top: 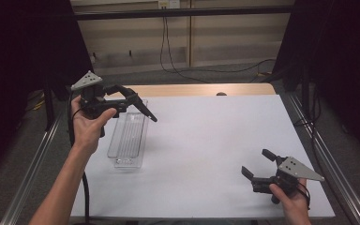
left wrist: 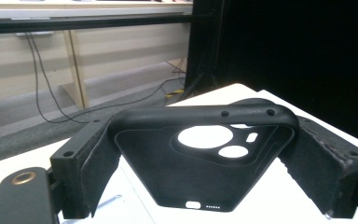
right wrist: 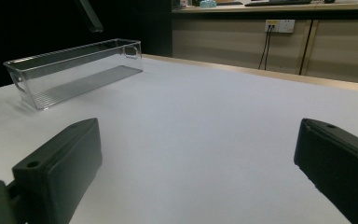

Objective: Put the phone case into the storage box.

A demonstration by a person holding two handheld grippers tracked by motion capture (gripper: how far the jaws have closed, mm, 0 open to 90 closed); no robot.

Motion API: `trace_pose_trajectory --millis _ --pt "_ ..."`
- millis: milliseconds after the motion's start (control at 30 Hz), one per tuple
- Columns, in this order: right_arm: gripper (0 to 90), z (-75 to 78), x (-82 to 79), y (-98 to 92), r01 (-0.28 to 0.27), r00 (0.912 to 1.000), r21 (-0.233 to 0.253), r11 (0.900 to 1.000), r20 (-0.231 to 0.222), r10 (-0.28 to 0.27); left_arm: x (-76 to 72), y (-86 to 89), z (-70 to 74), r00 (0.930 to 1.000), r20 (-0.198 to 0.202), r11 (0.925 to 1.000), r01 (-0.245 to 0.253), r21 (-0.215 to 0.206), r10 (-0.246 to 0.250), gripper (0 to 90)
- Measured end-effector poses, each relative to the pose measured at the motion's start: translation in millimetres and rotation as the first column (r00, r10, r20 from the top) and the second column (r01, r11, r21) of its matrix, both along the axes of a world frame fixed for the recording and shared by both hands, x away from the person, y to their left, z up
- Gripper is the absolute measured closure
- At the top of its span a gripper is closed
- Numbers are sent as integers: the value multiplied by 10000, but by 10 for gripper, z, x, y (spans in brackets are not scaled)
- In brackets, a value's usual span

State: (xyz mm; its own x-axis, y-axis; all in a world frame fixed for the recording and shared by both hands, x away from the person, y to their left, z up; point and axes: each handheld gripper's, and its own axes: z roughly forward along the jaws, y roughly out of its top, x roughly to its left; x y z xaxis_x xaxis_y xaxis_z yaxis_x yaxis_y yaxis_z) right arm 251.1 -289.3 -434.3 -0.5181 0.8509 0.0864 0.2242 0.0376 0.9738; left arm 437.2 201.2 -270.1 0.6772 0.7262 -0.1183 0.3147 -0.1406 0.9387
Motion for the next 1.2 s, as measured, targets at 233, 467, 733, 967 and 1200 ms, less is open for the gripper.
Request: trace_pose_trajectory --millis 233,467,733,967,1200 --pt "6 -2 2 -2 5 10000 22 10000 2 -5 79 49 26 9988 -57 9988 -481 99 481 141" --pt "4 -4 3 -4 -22 10000 6 10000 -7 22 142 83 6 9950 -130 9944 -984 374 989 141" --pt "4 -13 4 8 -36 10000 -71 10000 -60 36 212 120 -7 9893 -184 9886 -1440 429 1449 140" --pt "6 -18 2 8 -95 9999 -103 9999 -96 94 256 156 -15 9819 -181 9811 -1876 469 1886 140" --pt "7 -22 3 10 -113 9999 -110 9999 -124 111 315 177 -31 9718 -201 9711 -2338 467 2350 139"
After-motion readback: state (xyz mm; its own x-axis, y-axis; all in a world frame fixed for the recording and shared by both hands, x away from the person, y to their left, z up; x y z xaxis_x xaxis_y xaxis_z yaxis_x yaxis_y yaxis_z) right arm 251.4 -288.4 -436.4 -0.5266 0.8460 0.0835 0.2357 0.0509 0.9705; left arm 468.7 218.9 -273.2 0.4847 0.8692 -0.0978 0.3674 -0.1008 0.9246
